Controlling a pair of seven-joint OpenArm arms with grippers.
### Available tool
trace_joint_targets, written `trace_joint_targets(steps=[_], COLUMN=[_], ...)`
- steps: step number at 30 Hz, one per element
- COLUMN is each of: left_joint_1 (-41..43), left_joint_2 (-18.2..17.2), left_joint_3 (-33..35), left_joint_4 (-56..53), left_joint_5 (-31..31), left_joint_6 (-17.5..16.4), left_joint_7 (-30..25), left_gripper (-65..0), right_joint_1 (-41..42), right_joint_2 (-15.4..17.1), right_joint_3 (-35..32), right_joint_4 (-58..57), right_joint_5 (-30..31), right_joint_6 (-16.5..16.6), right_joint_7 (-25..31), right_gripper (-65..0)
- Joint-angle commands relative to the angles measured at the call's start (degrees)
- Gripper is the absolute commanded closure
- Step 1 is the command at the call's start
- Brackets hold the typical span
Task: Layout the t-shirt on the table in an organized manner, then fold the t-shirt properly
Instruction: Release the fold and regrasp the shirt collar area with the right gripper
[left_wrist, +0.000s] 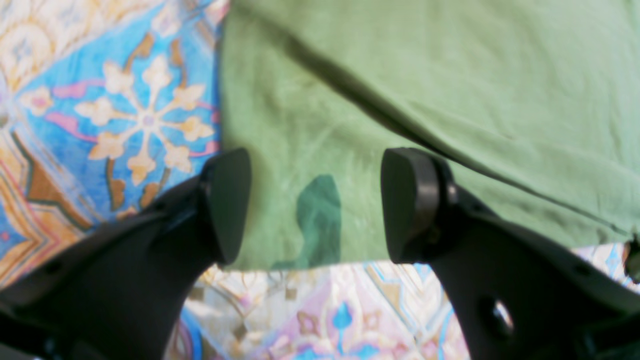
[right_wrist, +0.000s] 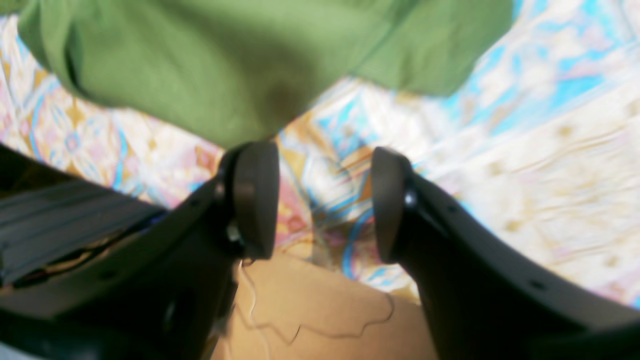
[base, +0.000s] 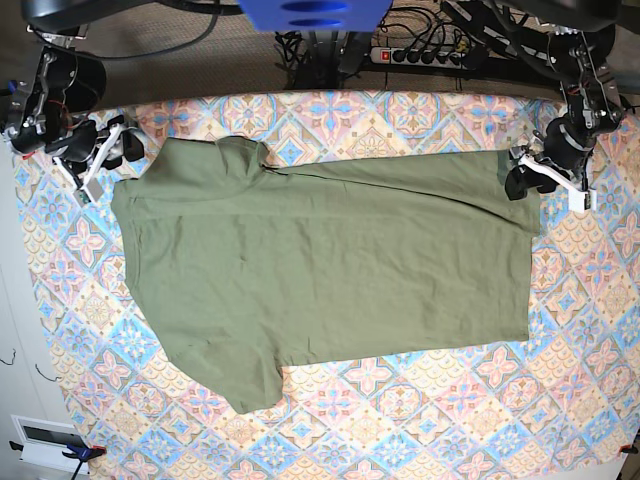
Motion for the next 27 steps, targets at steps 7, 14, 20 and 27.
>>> trace_joint_targets(steps=[7, 14, 20, 27], left_joint_1=[1.21, 1.92, 2.09, 2.09], left_joint_2=[-0.69, -0.69, -0.69, -0.69], left_joint_3=[-0.54, -0.45, -0.36, -0.27], left_joint_4=[1.72, 1.72, 1.72, 1.72], left_joint_5=[-0.48, -0.48, -0.48, -0.48], left_joint_6=[-0.12, -0.12, -0.12, -0.12], left_joint_7=[-0.24, -0.24, -0.24, -0.24], left_gripper=[-40.6, -40.6, -40.6, -40.6], right_joint_1=[0.59, 0.59, 0.59, 0.59], right_joint_2=[-1.0, -2.67, -2.76, -4.96], right_joint_3=[-1.9, -2.17, -2.34, -2.34], right_joint_4=[0.45, -3.33, -5.88, -5.79], right_joint_5=[1.11, 1.02, 1.11, 1.2], right_joint_6=[0.06, 0.06, 0.06, 0.06], right_joint_7=[0.7, 0.7, 3.51, 3.34], right_gripper=[-28.9, -28.9, -28.9, -28.9])
